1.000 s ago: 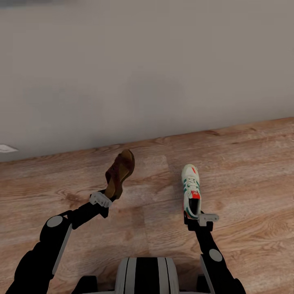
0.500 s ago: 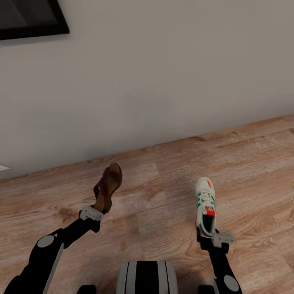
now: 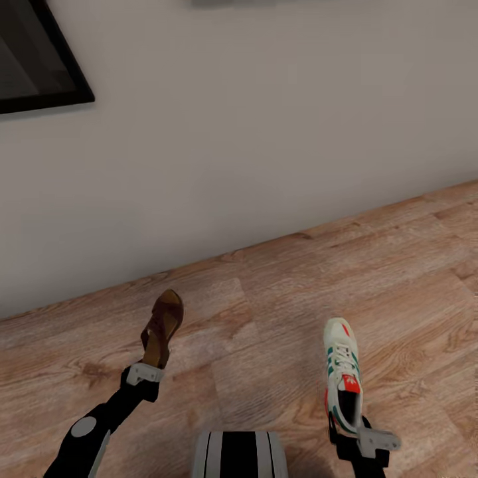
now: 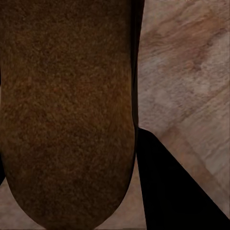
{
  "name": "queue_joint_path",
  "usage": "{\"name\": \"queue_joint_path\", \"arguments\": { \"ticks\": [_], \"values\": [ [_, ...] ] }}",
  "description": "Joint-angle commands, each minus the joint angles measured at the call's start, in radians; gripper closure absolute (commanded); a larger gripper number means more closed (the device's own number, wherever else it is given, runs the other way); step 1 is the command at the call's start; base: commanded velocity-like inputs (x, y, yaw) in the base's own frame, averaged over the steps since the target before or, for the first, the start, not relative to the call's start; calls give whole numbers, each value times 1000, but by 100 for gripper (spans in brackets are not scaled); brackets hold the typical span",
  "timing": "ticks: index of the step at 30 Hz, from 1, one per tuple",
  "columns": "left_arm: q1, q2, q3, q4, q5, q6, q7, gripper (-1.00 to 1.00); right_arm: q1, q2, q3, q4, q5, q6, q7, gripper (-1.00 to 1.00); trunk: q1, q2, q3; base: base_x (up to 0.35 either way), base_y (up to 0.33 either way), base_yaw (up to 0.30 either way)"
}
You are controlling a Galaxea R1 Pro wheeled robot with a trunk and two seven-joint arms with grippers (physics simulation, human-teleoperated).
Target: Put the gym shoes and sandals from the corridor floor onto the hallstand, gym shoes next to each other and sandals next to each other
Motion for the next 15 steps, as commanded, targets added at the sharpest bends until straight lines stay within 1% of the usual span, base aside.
{"name": "queue_joint_path", "arguments": {
  "ticks": [1, 2, 4, 5, 6, 8, 11, 13, 15],
  "values": [
    [0, -1, 2, 13, -5, -7, 1, 100, 7, 1, -3, -1, 11, -12, -2, 100, -1, 0, 5, 0, 0, -179],
    [0, -2, 3, 92, -1, -59, 31, 100, 41, 1, -3, 2, 11, -42, -1, 100, -1, 0, 10, 0, 0, -179],
    [0, -3, 4, 132, 3, -96, 62, 100, 66, 1, -10, 3, 10, -51, -1, 100, -2, 1, 21, 0, 0, -179],
    [0, -4, 4, 137, 4, -103, 79, 100, 71, 1, -26, 3, 10, -51, 0, 100, -2, 1, 26, 0, 0, -179],
    [8, -4, 5, 155, 8, -114, 140, 100, 79, 1, -97, 4, 8, -51, 5, 100, -3, 1, 31, 0, 0, -178],
    [15, -7, 4, 178, 10, -116, 163, 100, 80, 1, -109, 10, 8, -50, 6, 100, -4, 2, 42, 0, 0, -179],
    [18, -21, 3, 193, 10, -119, 191, 100, 80, 1, -114, 33, 8, -49, 7, 100, -5, 2, 58, 0, 0, -179],
    [19, -30, 3, 197, 10, -122, 204, 100, 80, 1, -116, 40, 8, -49, 7, 100, -6, 3, 68, 0, 0, -179],
    [20, -32, 3, 198, 10, -123, 207, 100, 80, 1, -116, 41, 8, -49, 7, 100, -7, 3, 78, 0, 0, -175]
  ]
}}
